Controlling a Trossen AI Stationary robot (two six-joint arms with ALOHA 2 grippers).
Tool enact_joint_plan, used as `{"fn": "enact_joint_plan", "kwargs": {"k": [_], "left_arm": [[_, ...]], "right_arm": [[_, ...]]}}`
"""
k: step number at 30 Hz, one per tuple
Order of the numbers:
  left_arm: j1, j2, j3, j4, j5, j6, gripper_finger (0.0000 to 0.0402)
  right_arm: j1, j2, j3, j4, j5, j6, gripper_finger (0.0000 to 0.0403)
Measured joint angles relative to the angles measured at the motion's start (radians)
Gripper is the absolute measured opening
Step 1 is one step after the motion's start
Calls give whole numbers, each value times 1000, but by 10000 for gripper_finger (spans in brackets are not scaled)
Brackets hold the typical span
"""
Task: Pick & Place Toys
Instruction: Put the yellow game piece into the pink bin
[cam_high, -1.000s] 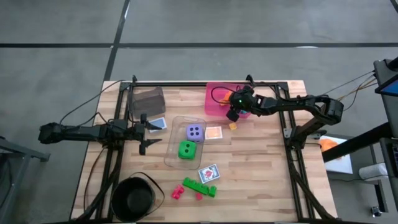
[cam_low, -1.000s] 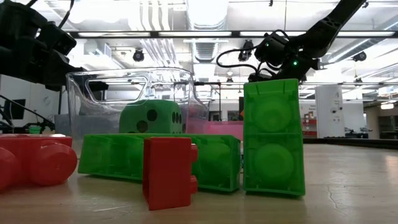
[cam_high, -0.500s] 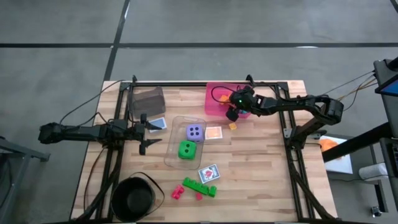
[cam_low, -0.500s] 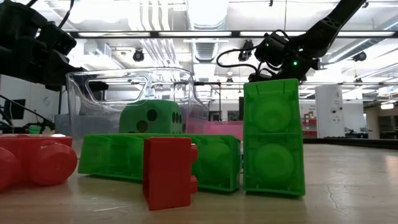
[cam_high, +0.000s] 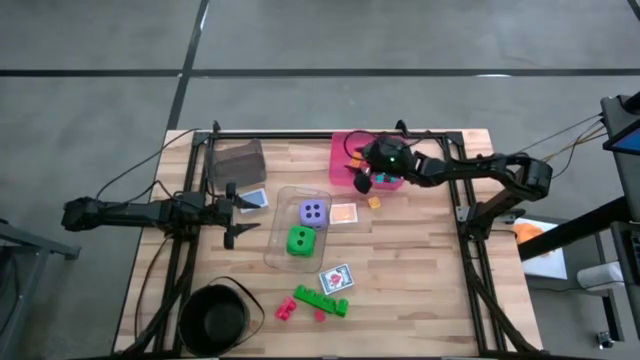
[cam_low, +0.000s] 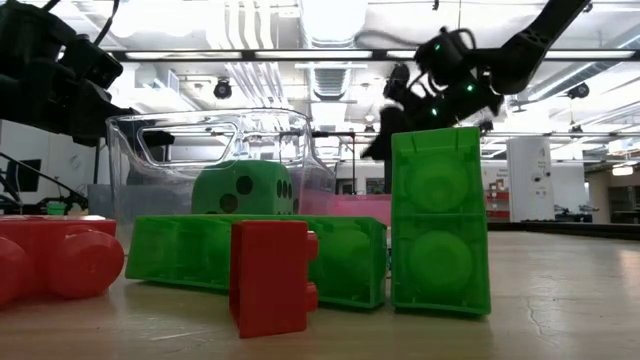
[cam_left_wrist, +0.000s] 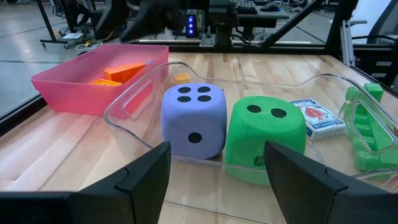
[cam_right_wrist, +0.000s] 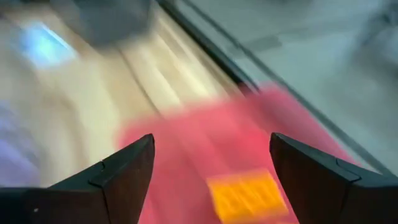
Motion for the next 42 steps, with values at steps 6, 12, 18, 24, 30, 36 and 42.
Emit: {"fn": "enact_joint_plan", "kwargs": {"k": [6,12,18,24,30,36,42], "left_arm": [[0,0,0,0,0,0,258],[0,0,0,0,0,0,258],[0,0,0,0,0,0,258],[0,0,0,0,0,0,258],[0,0,0,0,0,0,258],[0,0,0,0,0,0,258],[0,0,0,0,0,0,258]], "right_arm": [[54,0,-86,353,-50,11,318],[156,0,-202,491,-43,104,318],[381,0,-311,537,198,177,318],[573,0,-329,537,515,225,318],[673,0,-329,371,757,438,318],[709,67,-330,116,880,722,318],[689,168,-318,112,891,779,318]]}}
